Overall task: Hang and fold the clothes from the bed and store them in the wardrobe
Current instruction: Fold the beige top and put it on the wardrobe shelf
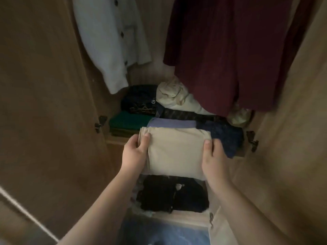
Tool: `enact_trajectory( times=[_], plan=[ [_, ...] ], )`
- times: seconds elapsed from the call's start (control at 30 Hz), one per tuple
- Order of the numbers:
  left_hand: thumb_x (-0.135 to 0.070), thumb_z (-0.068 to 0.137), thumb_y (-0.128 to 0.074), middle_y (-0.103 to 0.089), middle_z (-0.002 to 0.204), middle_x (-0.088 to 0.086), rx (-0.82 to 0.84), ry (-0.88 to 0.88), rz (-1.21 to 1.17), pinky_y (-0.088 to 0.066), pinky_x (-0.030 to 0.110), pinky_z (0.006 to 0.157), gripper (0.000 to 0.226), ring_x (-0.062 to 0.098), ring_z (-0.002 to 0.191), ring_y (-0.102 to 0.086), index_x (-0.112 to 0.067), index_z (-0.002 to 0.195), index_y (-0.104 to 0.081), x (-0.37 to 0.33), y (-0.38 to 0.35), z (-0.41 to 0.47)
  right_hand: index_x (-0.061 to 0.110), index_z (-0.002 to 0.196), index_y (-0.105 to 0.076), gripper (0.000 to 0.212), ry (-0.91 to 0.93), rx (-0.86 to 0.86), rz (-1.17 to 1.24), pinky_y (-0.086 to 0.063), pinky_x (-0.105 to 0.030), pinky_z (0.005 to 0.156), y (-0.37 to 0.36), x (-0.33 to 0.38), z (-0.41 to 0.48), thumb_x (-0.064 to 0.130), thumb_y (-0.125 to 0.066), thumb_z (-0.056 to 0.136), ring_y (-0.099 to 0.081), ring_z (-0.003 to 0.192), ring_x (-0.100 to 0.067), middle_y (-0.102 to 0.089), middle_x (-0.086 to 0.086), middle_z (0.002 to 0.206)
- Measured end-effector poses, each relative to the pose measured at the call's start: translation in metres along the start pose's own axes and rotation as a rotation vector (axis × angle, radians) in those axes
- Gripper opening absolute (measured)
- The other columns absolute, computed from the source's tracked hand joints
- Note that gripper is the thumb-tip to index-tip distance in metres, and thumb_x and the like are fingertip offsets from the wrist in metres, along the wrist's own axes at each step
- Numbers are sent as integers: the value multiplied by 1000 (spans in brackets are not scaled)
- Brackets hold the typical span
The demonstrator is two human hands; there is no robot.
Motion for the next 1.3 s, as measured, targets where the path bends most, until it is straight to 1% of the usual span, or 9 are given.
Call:
enact_trajectory(
  times=[0.07,0.23,0.5,0.73,0.97,1.03,1.13,1.23,1.3],
  plan=[
    [-50,97,-55,-59,81,19,20,13,14,-41,31,65,46,27,70,-56,-6,86,-58,21,-13,50,21,98,-48,26,-12,-25,-60,-39,-35,64,-31,-12,34,40,-32,104,-52,71,-12,-51,12,78],
    [-45,99,-55,-42,64,-1,91,31,130,-31,34,56,45,14,58,-44,-16,68,-42,50,-50,177,13,95,-50,37,-121,-46,-231,-41,-37,66,-107,-42,124,44,-30,104,-61,81,-31,-59,-4,81],
    [-51,99,-50,-59,78,3,189,64,325,-41,35,68,39,27,78,-58,-14,85,-57,81,-97,315,13,90,-44,36,-211,5,-415,-39,-36,58,-167,-63,234,43,-29,105,-54,66,-27,-54,-2,73],
    [-47,103,-42,-53,77,4,276,173,555,-40,35,63,36,29,78,-59,-17,85,-49,149,-126,322,8,115,-58,65,-275,74,-698,-54,-38,73,-207,-120,240,56,-18,98,-66,82,-31,-69,-13,95],
    [-61,97,-42,-59,92,5,356,255,526,-47,36,71,45,27,85,-61,-17,106,-46,130,-117,333,11,114,-49,49,-385,171,-529,-52,-39,63,-198,-119,248,55,-33,99,-58,67,-25,-59,-5,79],
    [-59,96,-43,-57,110,7,351,158,592,-50,40,83,48,28,98,-58,-16,117,-45,110,-114,333,10,117,-48,46,-333,139,-530,-53,-39,72,-190,-103,249,51,-37,99,-61,83,-29,-64,-13,101],
    [-47,97,-47,-48,137,12,282,-311,646,-43,45,104,54,29,128,-45,-12,138,-42,78,-120,327,7,137,-47,44,-39,33,-561,-45,-41,96,-188,-74,250,34,-41,103,-51,120,-32,-52,-16,133],
    [-54,97,-22,-22,164,8,490,-557,825,-18,48,123,73,28,153,-14,-12,157,-24,82,-139,306,6,145,-44,52,329,136,-677,-31,-45,116,-205,-66,240,31,-41,100,-36,142,-31,-43,-13,150],
    [-59,96,-8,-17,166,7,646,-552,993,-12,48,124,78,26,154,-12,-14,158,-20,113,-147,296,9,148,-42,57,312,299,-727,-28,-46,118,-223,-86,227,41,-32,103,-36,144,-28,-40,-10,154]
  ],
)
Point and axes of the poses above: each hand's wrist, its own z-axis towards the middle knuckle, its own y-axis out of the back of the hand, x = y × z, the point moved 2 cm from there along z, towards the middle knuckle
